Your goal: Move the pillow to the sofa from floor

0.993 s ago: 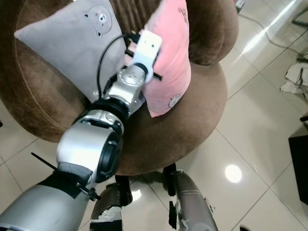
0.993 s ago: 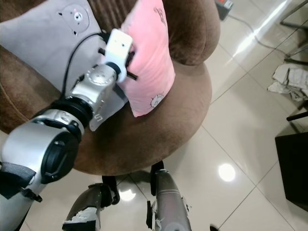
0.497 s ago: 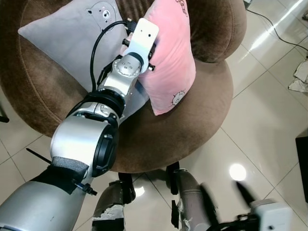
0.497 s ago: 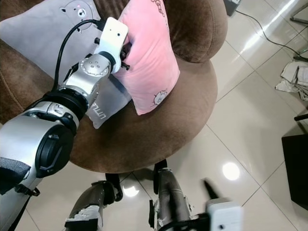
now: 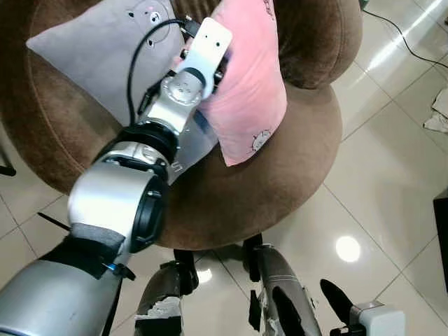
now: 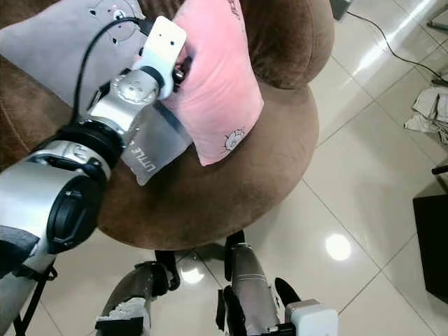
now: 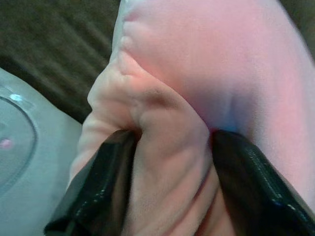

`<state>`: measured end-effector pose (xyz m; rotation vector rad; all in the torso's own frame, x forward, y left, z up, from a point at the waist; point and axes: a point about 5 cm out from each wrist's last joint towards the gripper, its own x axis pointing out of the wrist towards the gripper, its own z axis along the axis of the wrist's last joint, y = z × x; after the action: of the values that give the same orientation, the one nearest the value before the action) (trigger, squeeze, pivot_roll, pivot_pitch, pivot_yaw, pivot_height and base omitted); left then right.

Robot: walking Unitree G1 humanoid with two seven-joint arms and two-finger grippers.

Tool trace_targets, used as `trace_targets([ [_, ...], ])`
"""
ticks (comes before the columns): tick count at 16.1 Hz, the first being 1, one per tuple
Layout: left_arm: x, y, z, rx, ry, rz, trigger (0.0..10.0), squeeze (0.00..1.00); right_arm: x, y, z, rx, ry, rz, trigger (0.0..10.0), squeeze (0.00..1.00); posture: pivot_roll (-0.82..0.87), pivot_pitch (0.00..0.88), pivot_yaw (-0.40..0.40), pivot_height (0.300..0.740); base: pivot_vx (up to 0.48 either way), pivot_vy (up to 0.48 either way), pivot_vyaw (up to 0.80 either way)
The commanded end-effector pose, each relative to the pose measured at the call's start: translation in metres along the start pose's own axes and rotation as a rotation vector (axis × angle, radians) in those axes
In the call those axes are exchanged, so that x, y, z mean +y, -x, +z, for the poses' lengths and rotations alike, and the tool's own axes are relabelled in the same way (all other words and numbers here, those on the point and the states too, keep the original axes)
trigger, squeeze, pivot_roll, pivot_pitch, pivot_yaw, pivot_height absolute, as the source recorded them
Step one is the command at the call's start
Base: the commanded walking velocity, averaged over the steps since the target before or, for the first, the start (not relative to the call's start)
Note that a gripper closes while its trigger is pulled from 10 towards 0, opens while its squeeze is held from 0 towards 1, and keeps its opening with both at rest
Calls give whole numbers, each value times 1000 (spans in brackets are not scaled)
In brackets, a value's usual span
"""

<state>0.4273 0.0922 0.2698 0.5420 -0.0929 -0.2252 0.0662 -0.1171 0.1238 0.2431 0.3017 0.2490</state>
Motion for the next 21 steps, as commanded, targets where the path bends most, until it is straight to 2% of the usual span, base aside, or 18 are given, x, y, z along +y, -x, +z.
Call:
trace_targets([
  [1, -2, 2, -13, 62, -94, -2, 10000, 1000, 0, 5, -6, 48, -12, -16, 10000, 0, -529, 524, -38, 740, 0, 0, 0],
  [2, 13, 2, -11, 62, -166, 66, 10000, 1000, 0, 5, -7, 48, -15, -21, 10000, 0, -523, 524, -40, 740, 0, 0, 0],
  [3, 42, 5, -2, 42, -323, 193, 10000, 1000, 1, 5, -10, 56, -9, -25, 10000, 0, -506, 518, -38, 740, 0, 0, 0],
  [7, 74, 10, 10, 8, -376, 264, 10000, 1000, -1, -6, -16, 48, 4, -1, 10000, 0, -460, 487, -31, 740, 0, 0, 0],
  [10, 82, 11, 12, 0, -256, 234, 10000, 1000, -6, -24, -14, 14, 30, 14, 10000, 0, -402, 421, -14, 740, 0, 0, 0],
  [11, 87, 13, 11, -4, -153, 209, 10000, 1000, -11, -40, -13, -14, 44, 26, 10000, 0, -370, 376, -5, 740, 0, 0, 0],
  [12, 89, 14, 9, -9, -94, 190, 10000, 1000, -14, -50, -12, -28, 55, 37, 10000, 0, -328, 332, 0, 740, 0, 0, 0],
  [13, 97, 16, 10, -16, -36, 184, 10000, 1000, -18, -62, -10, -48, 70, 57, 10000, 0, -280, 282, 5, 740, 0, 0, 0],
  [14, 114, 22, 12, -30, 15, 195, 10000, 1000, -25, -81, -6, -74, 90, 85, 10000, 0, -233, 233, 8, 740, 0, 0, 0],
  [15, 131, 28, 15, -36, 5, 231, 10000, 1000, -28, -96, -4, -88, 102, 110, 10000, 0, -200, 196, 3, 740, 0, 0, 0],
  [17, 151, 36, 20, -52, -21, 270, 10000, 1000, -30, -117, -4, -92, 118, 144, 10000, 0, -123, 125, -2, 740, 0, 0, 0],
  [18, 170, 46, 22, -66, -12, 281, 10000, 1000, -30, -132, -3, -101, 120, 175, 10000, 0, -88, 104, 0, 740, 0, 0, 0],
  [20, 180, 52, 19, -63, -9, 272, 10000, 1000, -30, -143, -3, -103, 124, 193, 10000, 0, -50, 79, -7, 740, 0, 0, 0],
  [21, 185, 57, 11, -45, -42, 251, 10000, 1000, -31, -153, -2, -104, 130, 211, 10000, 0, -14, 60, -9, 740, 0, 0, 0],
])
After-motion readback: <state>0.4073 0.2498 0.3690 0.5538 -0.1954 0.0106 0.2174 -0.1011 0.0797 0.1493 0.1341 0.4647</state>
